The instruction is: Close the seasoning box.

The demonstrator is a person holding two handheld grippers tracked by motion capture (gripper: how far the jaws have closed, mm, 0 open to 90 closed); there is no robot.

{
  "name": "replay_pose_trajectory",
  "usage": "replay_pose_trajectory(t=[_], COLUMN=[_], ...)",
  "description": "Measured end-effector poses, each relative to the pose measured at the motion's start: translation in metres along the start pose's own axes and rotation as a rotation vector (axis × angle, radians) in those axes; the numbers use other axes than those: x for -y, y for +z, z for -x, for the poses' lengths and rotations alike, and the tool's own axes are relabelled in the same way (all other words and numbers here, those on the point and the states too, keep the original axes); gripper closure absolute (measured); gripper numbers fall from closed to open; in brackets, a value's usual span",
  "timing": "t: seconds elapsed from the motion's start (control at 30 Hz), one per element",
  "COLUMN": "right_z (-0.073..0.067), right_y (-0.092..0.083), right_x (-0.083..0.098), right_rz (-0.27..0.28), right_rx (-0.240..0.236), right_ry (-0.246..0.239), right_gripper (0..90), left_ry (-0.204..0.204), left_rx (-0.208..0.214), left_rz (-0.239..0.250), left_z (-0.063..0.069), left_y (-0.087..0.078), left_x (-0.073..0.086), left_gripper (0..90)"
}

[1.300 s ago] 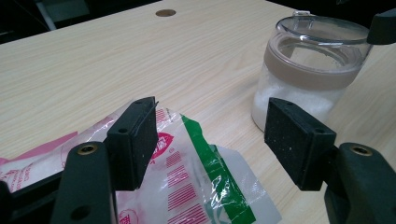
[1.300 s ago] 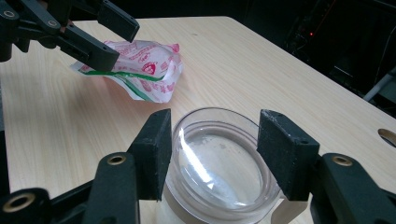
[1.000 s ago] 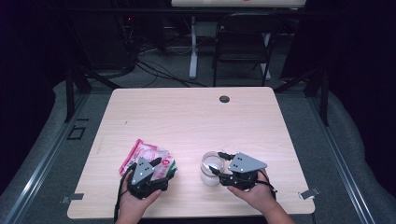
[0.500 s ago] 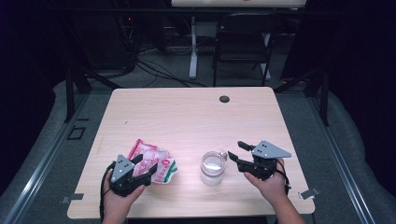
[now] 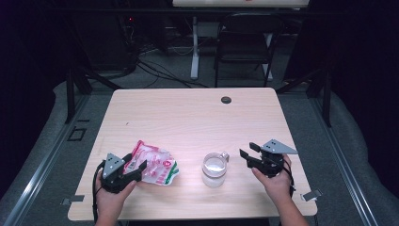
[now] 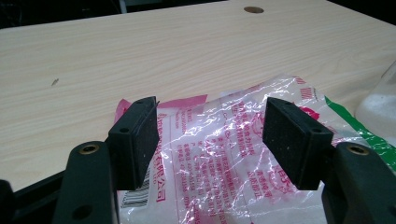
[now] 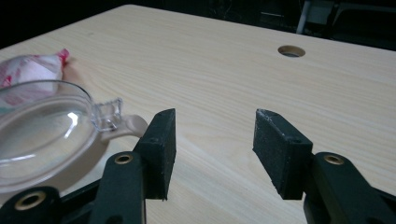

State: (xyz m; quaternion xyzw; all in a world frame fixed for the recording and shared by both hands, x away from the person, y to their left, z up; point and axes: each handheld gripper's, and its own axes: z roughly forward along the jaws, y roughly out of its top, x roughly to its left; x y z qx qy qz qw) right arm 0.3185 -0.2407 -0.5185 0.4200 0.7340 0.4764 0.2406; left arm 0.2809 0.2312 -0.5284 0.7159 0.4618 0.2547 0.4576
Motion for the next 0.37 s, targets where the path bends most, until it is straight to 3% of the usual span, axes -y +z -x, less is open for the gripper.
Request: replay_pose_trajectory(t=[0.37], right_z=[0.0001], right_y=[0.0039], right_x=[0.0047], right_rz=[-0.025], right_rx=[0.012], right_ry=[-0.004], right_gripper=[48.9], left_ry=[-0.026], left_rx=[-0.019], left_rz=[-0.014], left_z=[-0.0083], left_y=[0.0018], left_x=[0.0018], left_gripper=[36.0])
